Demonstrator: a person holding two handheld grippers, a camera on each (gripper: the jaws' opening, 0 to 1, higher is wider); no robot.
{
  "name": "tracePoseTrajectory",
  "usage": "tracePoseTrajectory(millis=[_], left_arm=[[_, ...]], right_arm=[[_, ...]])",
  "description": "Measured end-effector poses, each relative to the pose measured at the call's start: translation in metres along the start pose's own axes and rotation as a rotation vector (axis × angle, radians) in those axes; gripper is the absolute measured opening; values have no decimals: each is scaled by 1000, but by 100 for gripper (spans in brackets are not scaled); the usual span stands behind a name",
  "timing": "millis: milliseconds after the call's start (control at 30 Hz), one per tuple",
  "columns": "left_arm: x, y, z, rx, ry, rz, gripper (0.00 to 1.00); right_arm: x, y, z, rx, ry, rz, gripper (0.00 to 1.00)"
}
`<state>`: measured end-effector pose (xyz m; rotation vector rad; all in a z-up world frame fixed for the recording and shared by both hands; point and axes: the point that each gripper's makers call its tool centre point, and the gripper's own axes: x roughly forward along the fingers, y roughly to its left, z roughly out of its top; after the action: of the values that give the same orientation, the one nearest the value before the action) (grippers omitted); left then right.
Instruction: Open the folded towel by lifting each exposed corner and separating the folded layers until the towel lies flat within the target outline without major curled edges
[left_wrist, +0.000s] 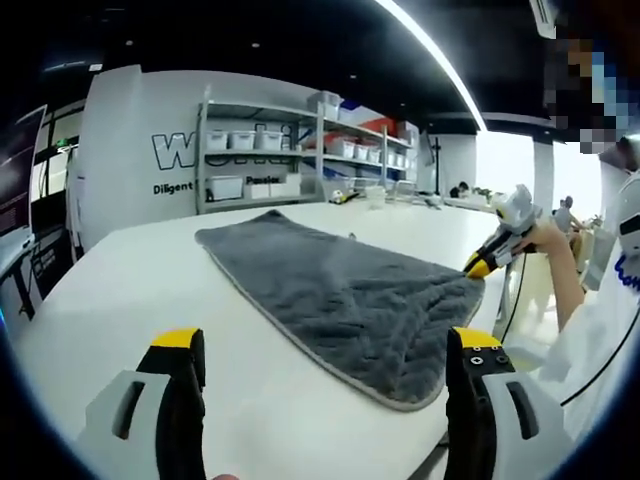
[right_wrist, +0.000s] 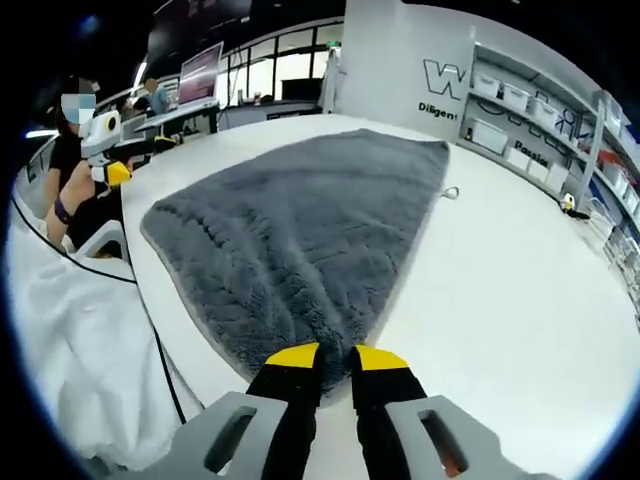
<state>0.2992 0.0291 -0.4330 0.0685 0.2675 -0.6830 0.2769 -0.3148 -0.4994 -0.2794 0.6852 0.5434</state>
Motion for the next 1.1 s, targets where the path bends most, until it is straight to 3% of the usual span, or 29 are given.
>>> tracePoseTrajectory(millis=[67, 167, 300, 400, 567, 833, 1100], left_arm=[[0, 0, 0, 1, 2, -2, 99], [0, 0, 0, 2, 2, -3, 99], [-3, 4, 2, 0, -5, 8, 99], [-3, 5, 2, -1, -6, 13, 99], [-2, 3, 2, 1, -6, 8, 99], [0, 1, 0, 3, 0, 3, 99], [0, 2, -3, -4, 5, 4, 99]], right_arm=[[-1, 0, 0, -16, -4, 0, 12], [-15, -9, 5, -94, -26, -64, 30], [-46, -11, 30, -53, -186, -93, 33], [-61, -14, 41, -59, -251, -123, 38], [-79, -9, 63, -66, -351, -134, 62], [-78, 5, 74, -55, -359, -78, 99], [-80, 4, 71, -44, -347, -82, 99]])
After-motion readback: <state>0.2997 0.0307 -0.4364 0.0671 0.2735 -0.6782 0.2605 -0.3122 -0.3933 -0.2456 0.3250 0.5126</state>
